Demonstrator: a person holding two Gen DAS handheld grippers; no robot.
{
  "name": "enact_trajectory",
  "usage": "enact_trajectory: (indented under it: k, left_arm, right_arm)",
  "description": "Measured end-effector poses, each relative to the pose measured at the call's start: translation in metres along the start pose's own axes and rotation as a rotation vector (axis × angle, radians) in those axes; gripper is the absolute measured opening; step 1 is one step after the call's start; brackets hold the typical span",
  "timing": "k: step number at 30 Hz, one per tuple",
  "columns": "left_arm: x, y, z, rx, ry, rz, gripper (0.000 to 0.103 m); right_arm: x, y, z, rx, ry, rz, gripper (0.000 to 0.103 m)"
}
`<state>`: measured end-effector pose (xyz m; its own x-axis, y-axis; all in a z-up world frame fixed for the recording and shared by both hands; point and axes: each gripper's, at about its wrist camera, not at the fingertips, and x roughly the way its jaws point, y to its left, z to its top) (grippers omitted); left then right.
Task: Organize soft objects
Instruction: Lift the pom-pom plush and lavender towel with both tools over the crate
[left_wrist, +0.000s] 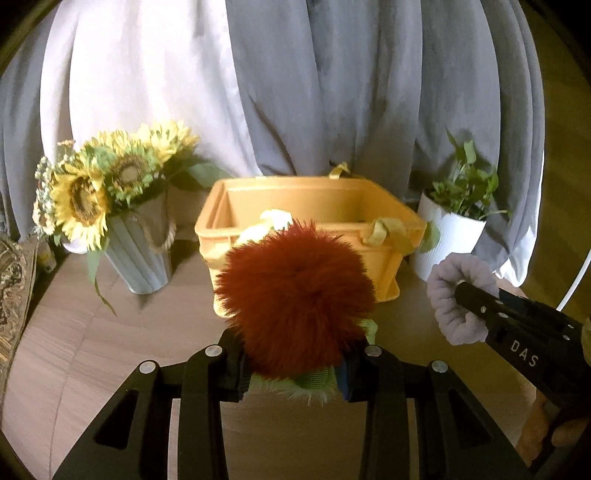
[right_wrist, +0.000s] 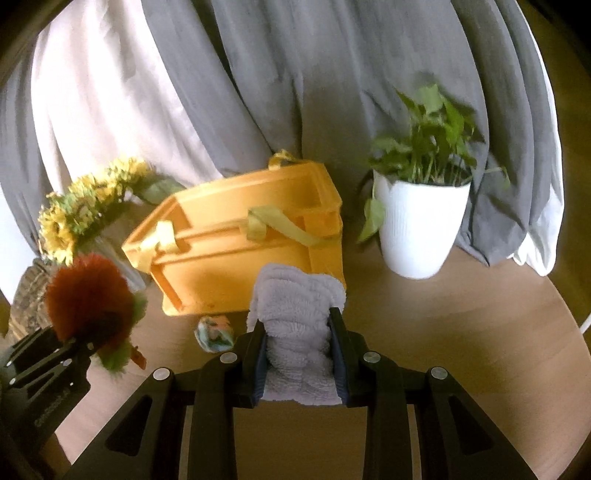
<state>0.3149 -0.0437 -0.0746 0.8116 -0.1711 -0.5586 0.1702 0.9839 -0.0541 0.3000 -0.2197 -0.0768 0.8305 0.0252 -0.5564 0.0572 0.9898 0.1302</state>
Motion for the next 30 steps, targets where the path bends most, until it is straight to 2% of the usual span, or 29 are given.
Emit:
enact_trajectory:
  k: [16,30]
  left_arm:
    - [-0.031,0.009,0.045,0.001,-0.157,0.035,0.035]
    - [-0.037,0.010,0.086,0.007,-0.259,0.041,0.035]
  right_arm:
    - [-0.034,0.021,0.046,-0.026,-0.197,0.042,0.030]
    - [-0.040,0.029,0.083,-0.024,-0.318,0.078,0.030]
